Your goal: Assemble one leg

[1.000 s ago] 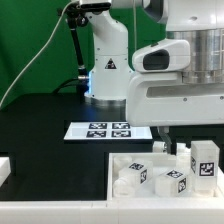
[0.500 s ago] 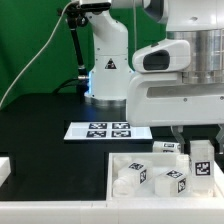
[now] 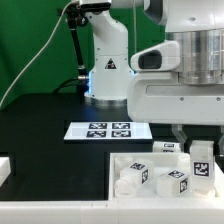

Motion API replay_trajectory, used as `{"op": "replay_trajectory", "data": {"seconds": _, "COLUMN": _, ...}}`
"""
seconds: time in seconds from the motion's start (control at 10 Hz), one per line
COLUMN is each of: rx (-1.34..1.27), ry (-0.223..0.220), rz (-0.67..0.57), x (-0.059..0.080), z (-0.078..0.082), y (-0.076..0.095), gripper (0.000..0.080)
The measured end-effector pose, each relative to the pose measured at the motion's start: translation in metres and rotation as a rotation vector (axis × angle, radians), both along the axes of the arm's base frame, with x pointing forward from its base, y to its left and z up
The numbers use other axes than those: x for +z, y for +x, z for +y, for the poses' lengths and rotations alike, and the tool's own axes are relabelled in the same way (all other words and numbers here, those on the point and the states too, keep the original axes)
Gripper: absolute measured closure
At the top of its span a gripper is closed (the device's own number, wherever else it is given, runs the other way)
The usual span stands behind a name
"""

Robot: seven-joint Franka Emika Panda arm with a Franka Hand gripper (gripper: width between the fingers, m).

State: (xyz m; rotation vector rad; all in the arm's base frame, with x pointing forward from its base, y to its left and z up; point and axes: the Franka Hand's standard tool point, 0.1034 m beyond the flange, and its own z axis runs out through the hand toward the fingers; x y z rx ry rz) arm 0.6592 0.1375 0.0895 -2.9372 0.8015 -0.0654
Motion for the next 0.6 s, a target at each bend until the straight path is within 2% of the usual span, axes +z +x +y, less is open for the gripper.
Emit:
{"op": "replay_trajectory", "data": {"seconds": 0.2, "rx": -0.246, "ry": 0.039, "rz": -0.009, "x": 0.0, "z": -0.001, "y": 0.0, "gripper": 0.0517}}
{"op": "replay_trajectory", "data": {"seconds": 0.3, "rx": -0.442, "ry": 0.074, "rz": 0.005, "x": -0.001, "z": -0.001, "y": -0.003, "gripper": 0.0517}}
{"op": "replay_trajectory", "data": {"seconds": 0.4, "rx": -0.61, "ry": 0.084, "rz": 0.027, "x": -0.002, "z": 0.007, "y": -0.004, "gripper": 0.0517}}
{"op": "replay_trajectory", "data": {"seconds": 0.6, "rx": -0.758, "ry": 0.091, "rz": 0.047, "x": -0.002, "z": 0.01, "y": -0.004, "gripper": 0.0516}}
